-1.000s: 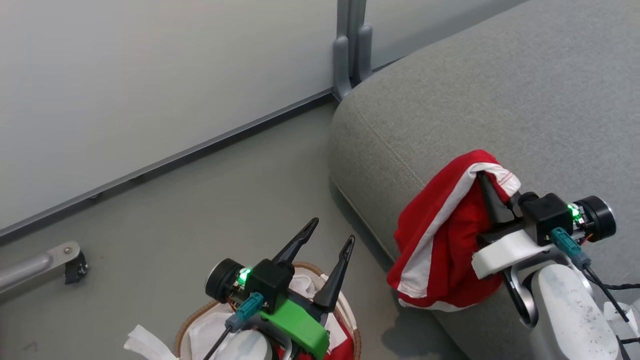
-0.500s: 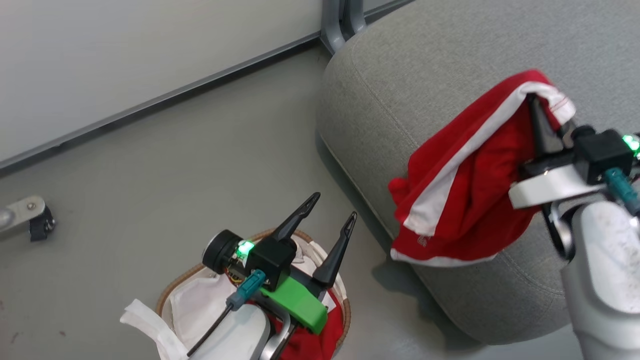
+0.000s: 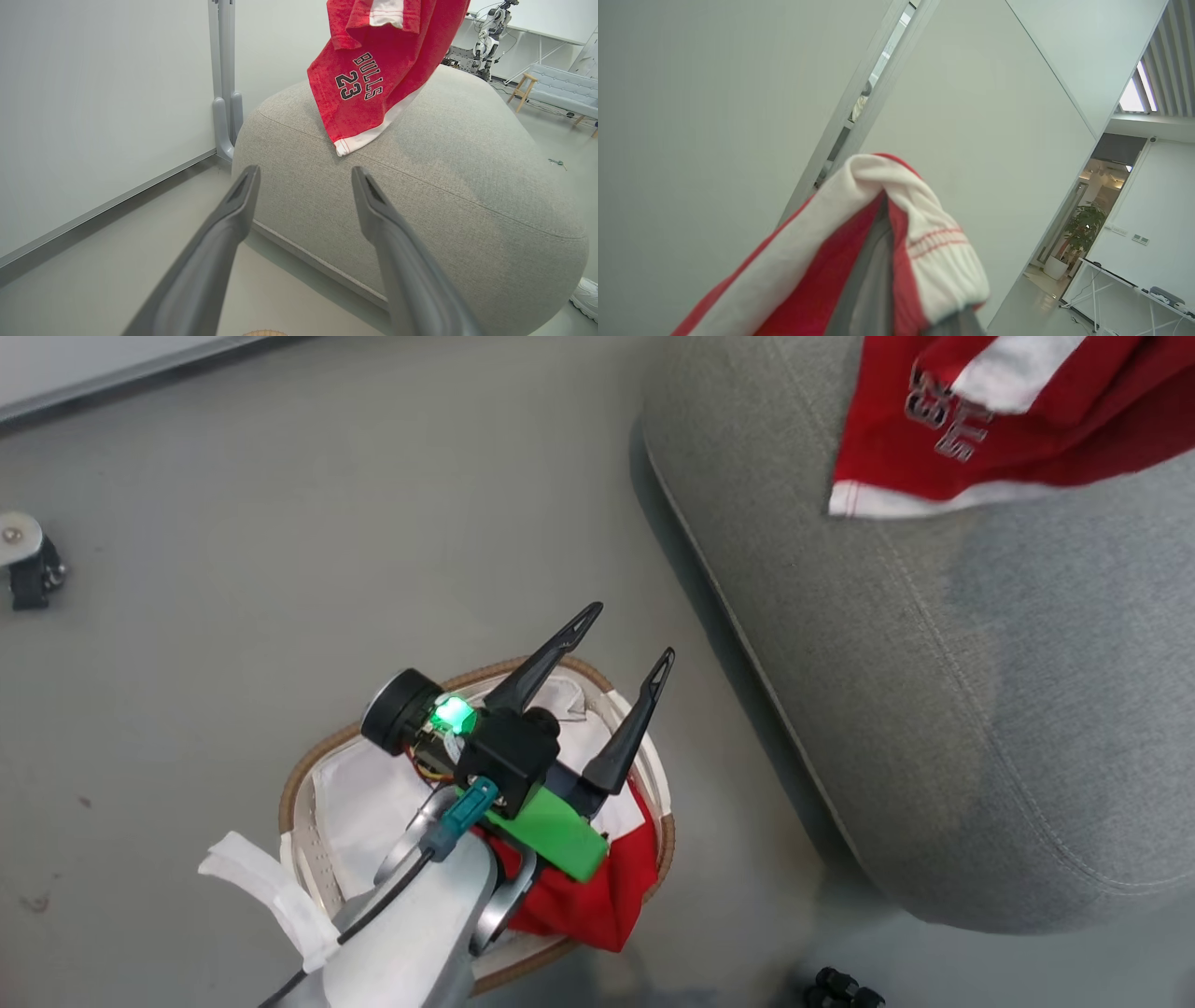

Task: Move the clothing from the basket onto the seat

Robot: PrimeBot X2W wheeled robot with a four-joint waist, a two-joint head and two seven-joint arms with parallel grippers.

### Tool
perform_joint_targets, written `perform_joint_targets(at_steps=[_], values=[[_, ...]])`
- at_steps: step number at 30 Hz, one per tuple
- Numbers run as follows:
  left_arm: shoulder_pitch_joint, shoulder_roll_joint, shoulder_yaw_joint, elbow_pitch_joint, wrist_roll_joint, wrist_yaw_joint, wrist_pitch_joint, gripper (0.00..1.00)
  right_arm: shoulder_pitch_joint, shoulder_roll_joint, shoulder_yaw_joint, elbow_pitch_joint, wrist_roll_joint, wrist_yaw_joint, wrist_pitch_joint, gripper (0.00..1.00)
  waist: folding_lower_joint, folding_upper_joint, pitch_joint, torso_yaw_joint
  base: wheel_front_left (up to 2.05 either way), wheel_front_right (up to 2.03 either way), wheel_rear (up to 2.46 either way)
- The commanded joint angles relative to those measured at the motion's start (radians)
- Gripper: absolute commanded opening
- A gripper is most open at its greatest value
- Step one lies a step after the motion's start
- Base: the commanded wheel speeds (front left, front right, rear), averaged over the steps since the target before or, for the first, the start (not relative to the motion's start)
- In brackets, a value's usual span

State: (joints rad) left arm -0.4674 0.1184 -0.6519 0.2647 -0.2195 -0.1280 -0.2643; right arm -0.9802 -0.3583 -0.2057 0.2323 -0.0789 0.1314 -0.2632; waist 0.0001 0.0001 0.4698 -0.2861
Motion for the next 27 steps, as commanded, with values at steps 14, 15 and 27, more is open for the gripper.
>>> perform_joint_targets(at_steps=[14, 15, 27], values=[[-0.102, 0.004, 0.035, -0.055, 0.068, -0.004, 0.0, 1.0, -0.149, -0.102, -0.157, 0.213, -0.077, -0.001, -0.002, 0.0, -0.0001, -0.0001, 0.305, 0.114, 0.0, 0.0, 0.0], [-0.1, 0.007, 0.041, -0.057, 0.07, -0.002, 0.0, 1.0, -0.143, -0.09, -0.17, 0.231, -0.083, -0.001, -0.002, 0.0, -0.0001, -0.0001, 0.316, 0.114, 0.0, 0.0, 0.0], [-0.093, 0.013, 0.067, -0.056, 0.075, 0.002, 0.0, 1.0, -0.01, 0.058, -0.244, 0.357, -0.128, -0.001, -0.002, 0.0, -0.0001, -0.0001, 0.353, 0.09, 0.0, 0.0, 0.0]])
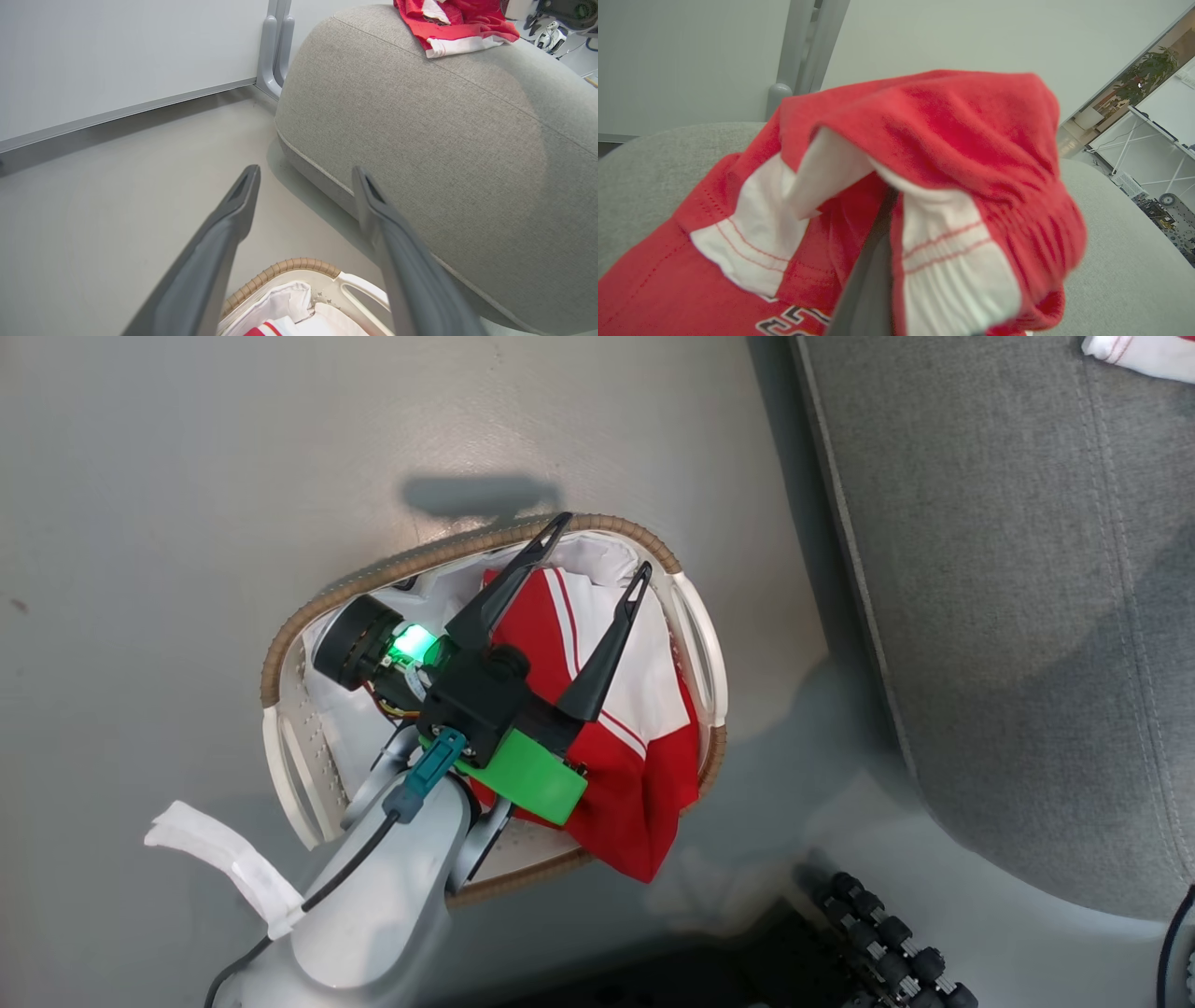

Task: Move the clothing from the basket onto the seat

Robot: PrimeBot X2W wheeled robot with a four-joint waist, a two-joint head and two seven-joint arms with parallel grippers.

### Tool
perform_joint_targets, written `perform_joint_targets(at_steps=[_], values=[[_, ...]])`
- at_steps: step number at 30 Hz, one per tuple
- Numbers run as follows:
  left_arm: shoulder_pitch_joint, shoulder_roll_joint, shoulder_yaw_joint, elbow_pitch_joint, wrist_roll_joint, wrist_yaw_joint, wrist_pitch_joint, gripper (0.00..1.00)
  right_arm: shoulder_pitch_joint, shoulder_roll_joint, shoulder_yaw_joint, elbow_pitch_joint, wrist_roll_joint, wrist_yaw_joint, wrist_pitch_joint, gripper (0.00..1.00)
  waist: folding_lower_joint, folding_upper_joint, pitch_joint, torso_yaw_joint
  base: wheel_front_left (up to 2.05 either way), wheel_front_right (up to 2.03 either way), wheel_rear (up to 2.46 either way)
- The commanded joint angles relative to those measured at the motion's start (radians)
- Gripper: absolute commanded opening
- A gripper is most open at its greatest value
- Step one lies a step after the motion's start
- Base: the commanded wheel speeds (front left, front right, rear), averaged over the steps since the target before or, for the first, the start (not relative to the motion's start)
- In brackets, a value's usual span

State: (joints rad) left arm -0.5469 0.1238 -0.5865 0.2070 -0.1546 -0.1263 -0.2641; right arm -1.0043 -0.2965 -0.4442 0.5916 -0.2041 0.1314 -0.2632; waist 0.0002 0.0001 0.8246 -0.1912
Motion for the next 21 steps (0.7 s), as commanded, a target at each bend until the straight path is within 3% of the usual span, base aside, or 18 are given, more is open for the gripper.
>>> perform_joint_targets(at_steps=[1, 2, 3, 4, 13, 21], values=[[-0.013, 0.007, 0.004, 0.004, 0.01, 0.0, -0.001, 1.0, 0.021, 0.008, -0.011, -0.012, -0.001, -0.001, -0.002, 0.17, -0.0002, -0.0001, -0.005, -0.008, 0.0, 0.0, 0.0], [-0.011, 0.007, 0.005, 0.005, 0.008, 0.0, -0.001, 1.0, 0.029, 0.017, -0.012, -0.021, -0.001, -0.001, -0.002, 0.32, -0.0002, -0.0001, -0.008, -0.01, 0.0, 0.0, 0.0], [-0.007, 0.006, 0.007, 0.007, 0.005, 0.0, -0.001, 1.0, 0.039, 0.028, -0.011, -0.036, 0.003, -0.001, -0.002, 0.59, -0.0002, -0.0001, -0.014, -0.013, 0.0, 0.0, 0.0], [-0.004, 0.004, 0.008, 0.009, 0.003, -0.001, -0.001, 1.0, 0.051, 0.035, -0.009, -0.047, 0.003, -0.001, -0.002, 1.0, -0.0002, -0.0001, -0.019, -0.015, 0.0, 0.0, 0.0], [0.041, -0.011, 0.035, 0.019, -0.031, -0.002, -0.001, 1.0, 0.199, 0.081, 0.082, -0.114, 0.01, -0.001, -0.002, 1.0, -0.0002, -0.0001, -0.106, -0.037, 0.0, 0.0, 0.0], [0.101, -0.039, 0.068, 0.03, -0.073, -0.004, -0.001, 1.0, 0.351, 0.09, 0.144, -0.132, 0.029, -0.001, -0.002, 1.0, -0.0002, -0.0001, -0.254, -0.012, 0.0, 0.0, 0.0]])
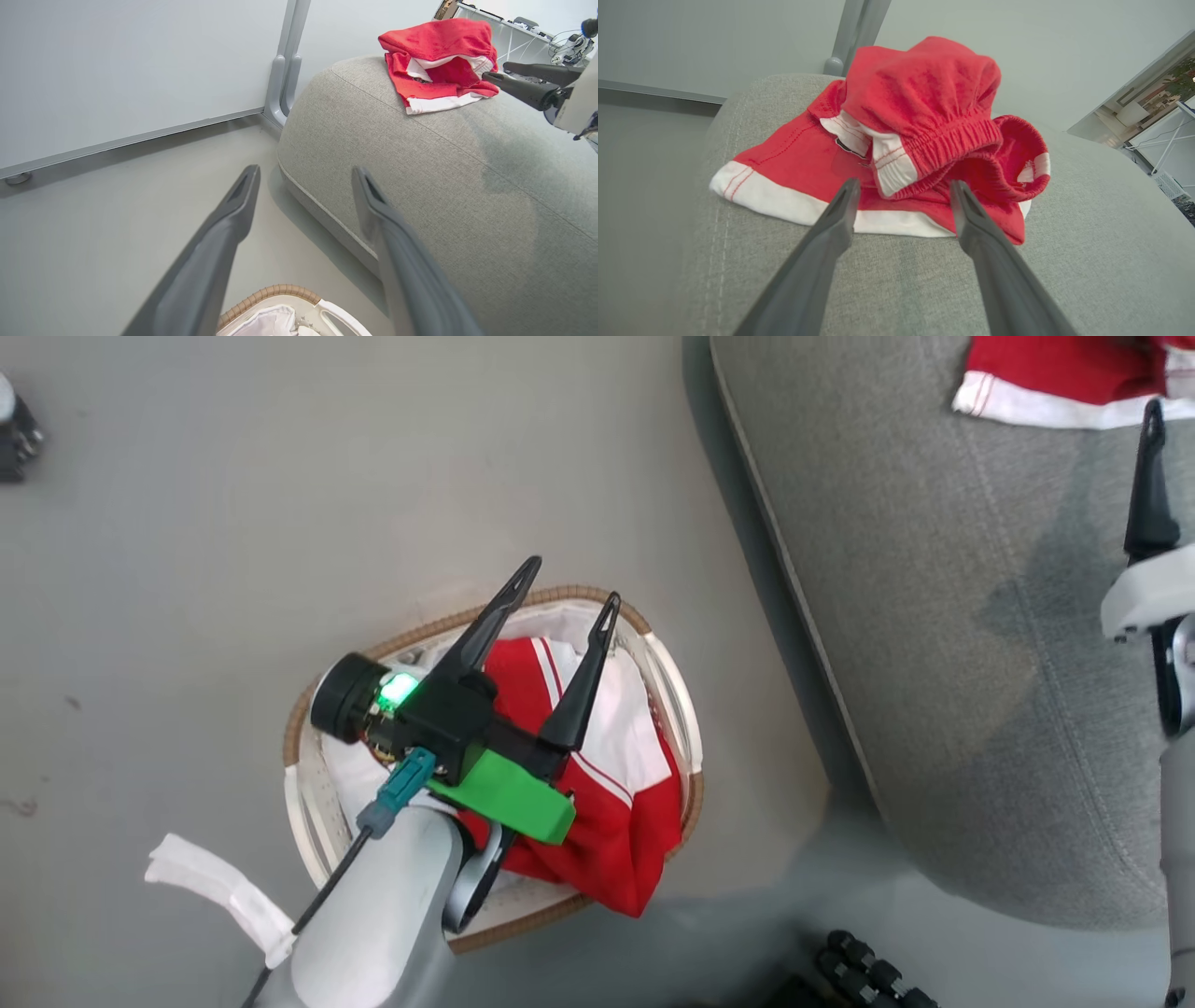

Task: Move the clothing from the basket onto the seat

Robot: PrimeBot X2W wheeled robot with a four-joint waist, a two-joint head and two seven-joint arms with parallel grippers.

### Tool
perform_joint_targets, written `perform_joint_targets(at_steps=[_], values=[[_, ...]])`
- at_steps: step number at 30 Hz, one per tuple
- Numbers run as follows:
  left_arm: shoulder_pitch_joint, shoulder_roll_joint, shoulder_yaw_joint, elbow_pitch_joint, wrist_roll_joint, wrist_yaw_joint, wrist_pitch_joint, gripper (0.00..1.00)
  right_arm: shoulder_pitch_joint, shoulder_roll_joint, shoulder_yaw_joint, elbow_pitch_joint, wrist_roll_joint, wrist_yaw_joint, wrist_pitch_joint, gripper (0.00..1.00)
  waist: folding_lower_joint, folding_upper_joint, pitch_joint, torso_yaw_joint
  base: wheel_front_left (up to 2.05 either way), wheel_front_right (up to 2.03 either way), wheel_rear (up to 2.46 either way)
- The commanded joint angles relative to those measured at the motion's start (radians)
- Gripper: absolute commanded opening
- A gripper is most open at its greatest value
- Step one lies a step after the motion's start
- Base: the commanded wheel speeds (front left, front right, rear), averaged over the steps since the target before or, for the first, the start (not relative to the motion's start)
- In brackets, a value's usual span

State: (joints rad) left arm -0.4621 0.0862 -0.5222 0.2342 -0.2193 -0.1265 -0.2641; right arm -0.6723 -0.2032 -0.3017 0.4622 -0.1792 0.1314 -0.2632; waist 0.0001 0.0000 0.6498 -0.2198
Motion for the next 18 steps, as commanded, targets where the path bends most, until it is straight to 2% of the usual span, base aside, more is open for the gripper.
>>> perform_joint_targets(at_steps=[1, 11, 18], values=[[0.025, -0.004, 0.011, 0.004, -0.013, -0.004, -0.001, 1.0, 0.03, -0.006, 0.006, -0.002, 0.008, -0.001, -0.002, 1.0, -0.0001, 0.0, -0.097, 0.021, 0.0, 0.0, 0.0], [0.118, -0.028, 0.104, 0.002, -0.055, -0.005, -0.001, 1.0, 0.096, -0.06, 0.097, -0.017, 0.035, -0.001, -0.002, 1.0, -0.0001, 0.0, -0.317, 0.092, 0.0, 0.0, 0.0], [0.215, -0.035, 0.224, -0.001, -0.069, 0.01, -0.001, 1.0, 0.14, -0.028, 0.159, -0.045, 0.067, -0.001, -0.002, 1.0, -0.0001, 0.0, -0.458, 0.148, 0.0, 0.0, 0.0]])
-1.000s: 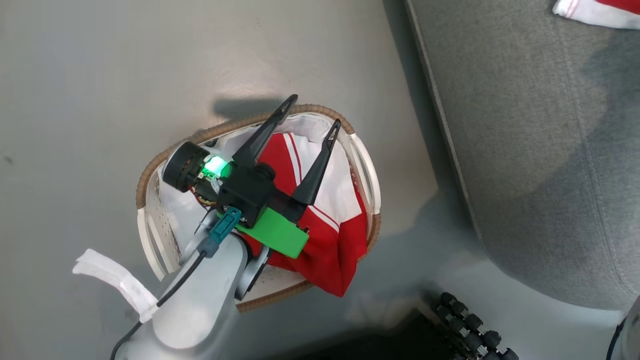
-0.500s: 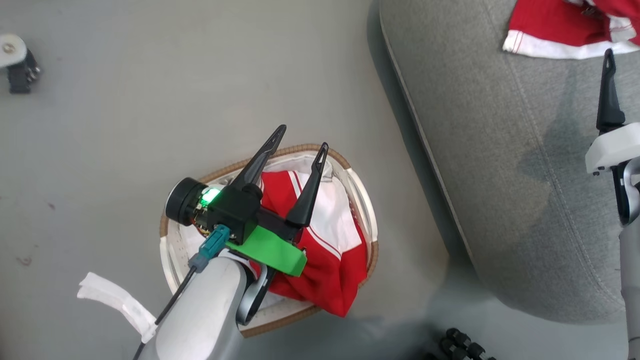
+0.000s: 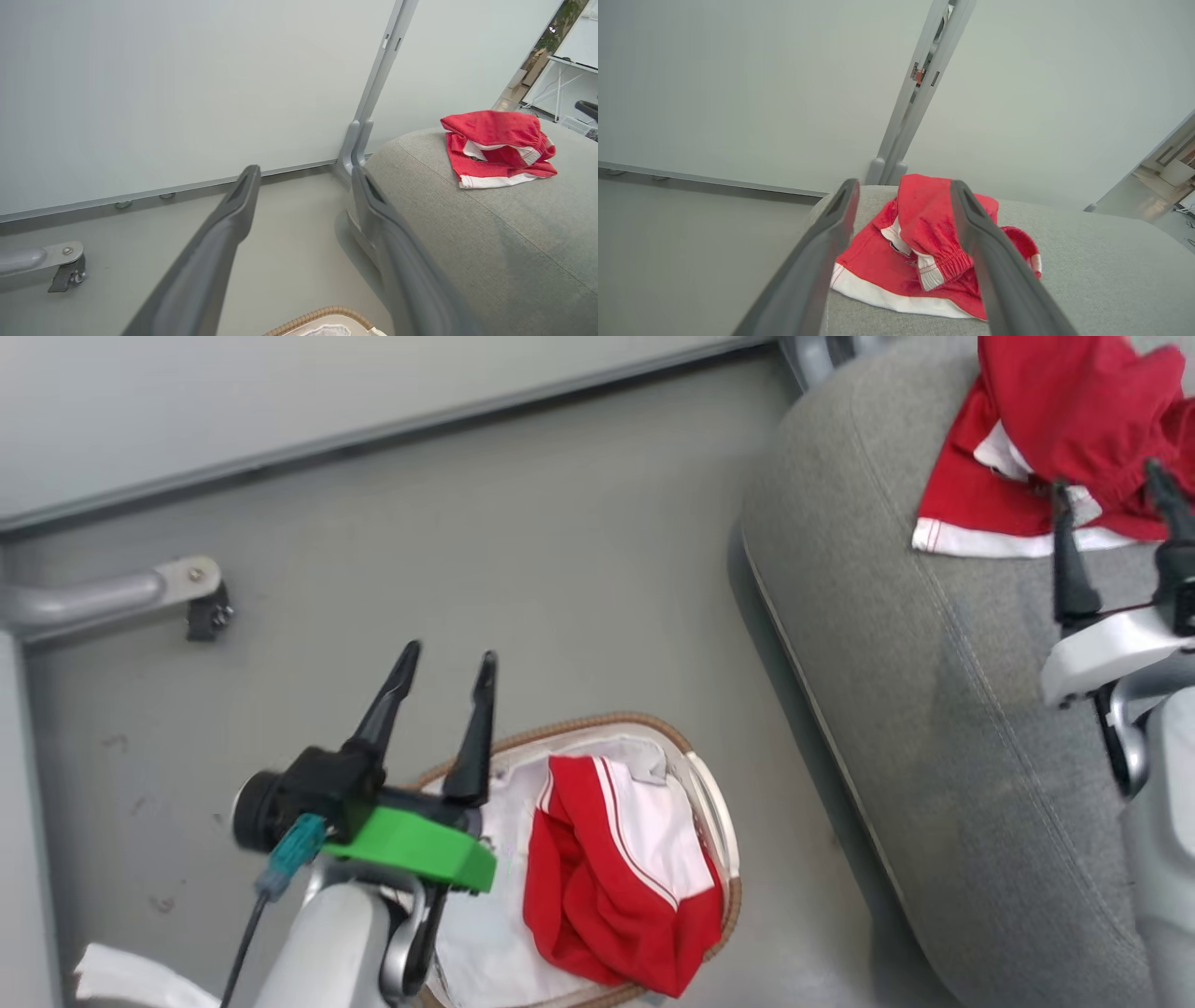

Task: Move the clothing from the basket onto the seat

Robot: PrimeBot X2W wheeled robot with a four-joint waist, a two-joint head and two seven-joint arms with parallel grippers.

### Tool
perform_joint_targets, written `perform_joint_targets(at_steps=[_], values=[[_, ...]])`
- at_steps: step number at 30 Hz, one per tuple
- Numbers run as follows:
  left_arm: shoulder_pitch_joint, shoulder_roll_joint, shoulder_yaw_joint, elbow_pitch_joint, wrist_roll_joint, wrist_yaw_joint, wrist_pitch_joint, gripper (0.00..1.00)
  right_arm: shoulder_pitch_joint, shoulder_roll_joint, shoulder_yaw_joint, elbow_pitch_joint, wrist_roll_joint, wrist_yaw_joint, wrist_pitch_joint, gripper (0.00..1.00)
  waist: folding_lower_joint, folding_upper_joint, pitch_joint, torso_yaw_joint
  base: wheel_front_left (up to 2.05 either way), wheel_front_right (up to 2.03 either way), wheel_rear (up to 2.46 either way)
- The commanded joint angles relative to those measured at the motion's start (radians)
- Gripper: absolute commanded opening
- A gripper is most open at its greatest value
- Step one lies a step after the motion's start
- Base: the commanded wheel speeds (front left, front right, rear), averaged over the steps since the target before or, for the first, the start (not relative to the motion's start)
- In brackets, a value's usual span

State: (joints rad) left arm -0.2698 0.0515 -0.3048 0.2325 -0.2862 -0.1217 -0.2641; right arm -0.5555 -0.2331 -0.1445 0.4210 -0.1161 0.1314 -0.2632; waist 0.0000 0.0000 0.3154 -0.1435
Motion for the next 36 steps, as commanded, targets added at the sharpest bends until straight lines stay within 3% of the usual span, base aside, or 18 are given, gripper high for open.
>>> perform_joint_targets(at_steps=[1, 15, 25, 36], values=[[0.038, 0.0, 0.024, 0.0, -0.004, 0.008, -0.001, 1.0, 0.032, 0.011, 0.009, -0.007, 0.007, -0.001, -0.002, 1.0, 0.0, 0.0, -0.137, 0.078, 0.0, 0.0, 0.0], [0.232, -0.001, 0.209, -0.003, -0.001, 0.046, -0.001, 1.0, 0.247, 0.168, 0.107, -0.094, 0.057, -0.001, -0.002, 1.0, 0.0, 0.0, -0.241, 0.169, 0.0, 0.0, 0.0], [0.323, -0.001, 0.218, -0.018, -0.025, 0.064, -0.001, 1.0, 0.394, 0.181, 0.166, -0.154, 0.171, -0.001, -0.002, 1.0, 0.0, 0.0, -0.291, 0.186, 0.0, 0.0, 0.0], [0.351, -0.001, 0.191, -0.028, -0.047, 0.079, 0.0, 1.0, 0.487, 0.181, 0.165, -0.186, 0.202, -0.001, -0.002, 1.0, 0.0, 0.0, -0.322, 0.187, 0.0, 0.0, 0.0]])
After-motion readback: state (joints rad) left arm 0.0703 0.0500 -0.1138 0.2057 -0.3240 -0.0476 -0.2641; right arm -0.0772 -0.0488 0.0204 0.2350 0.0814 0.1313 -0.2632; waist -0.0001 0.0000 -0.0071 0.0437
